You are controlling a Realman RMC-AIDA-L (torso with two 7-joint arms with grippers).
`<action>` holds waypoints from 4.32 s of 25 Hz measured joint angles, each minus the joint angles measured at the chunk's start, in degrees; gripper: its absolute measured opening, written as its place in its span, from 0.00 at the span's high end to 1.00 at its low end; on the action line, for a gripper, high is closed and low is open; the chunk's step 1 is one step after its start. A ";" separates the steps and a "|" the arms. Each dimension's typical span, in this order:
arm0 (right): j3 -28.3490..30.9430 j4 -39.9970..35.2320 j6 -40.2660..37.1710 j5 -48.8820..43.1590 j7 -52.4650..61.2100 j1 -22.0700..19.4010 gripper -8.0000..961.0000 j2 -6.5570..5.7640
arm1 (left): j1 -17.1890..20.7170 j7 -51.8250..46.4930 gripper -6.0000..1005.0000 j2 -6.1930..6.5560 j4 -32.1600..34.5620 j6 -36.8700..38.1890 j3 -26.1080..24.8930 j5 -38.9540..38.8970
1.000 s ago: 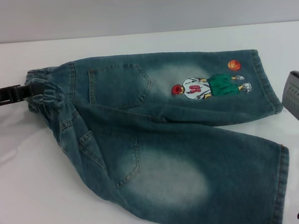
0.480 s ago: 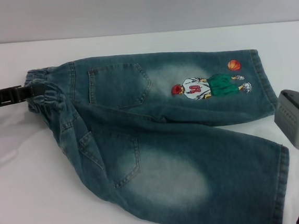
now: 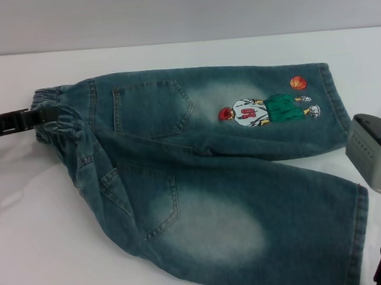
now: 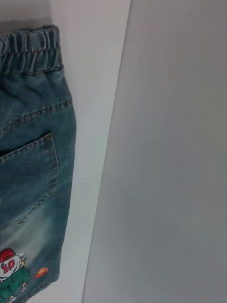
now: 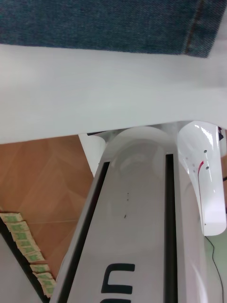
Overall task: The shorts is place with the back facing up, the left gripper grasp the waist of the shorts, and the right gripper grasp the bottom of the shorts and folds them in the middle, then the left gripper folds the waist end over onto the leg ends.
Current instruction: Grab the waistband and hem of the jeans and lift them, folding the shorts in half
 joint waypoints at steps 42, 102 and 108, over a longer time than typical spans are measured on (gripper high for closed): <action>-1.42 1.38 2.96 0.23 0.97 0.89 0.45 0.55 | 0.02 0.51 0.95 0.24 0.00 -0.55 0.09 0.00; -2.63 1.09 4.35 3.58 2.63 3.74 0.46 0.86 | 0.38 1.70 0.95 0.72 0.00 -0.85 0.06 0.00; -3.58 1.21 4.52 4.98 2.63 3.93 0.46 0.94 | 0.46 1.73 0.95 0.61 0.00 -0.88 0.09 0.00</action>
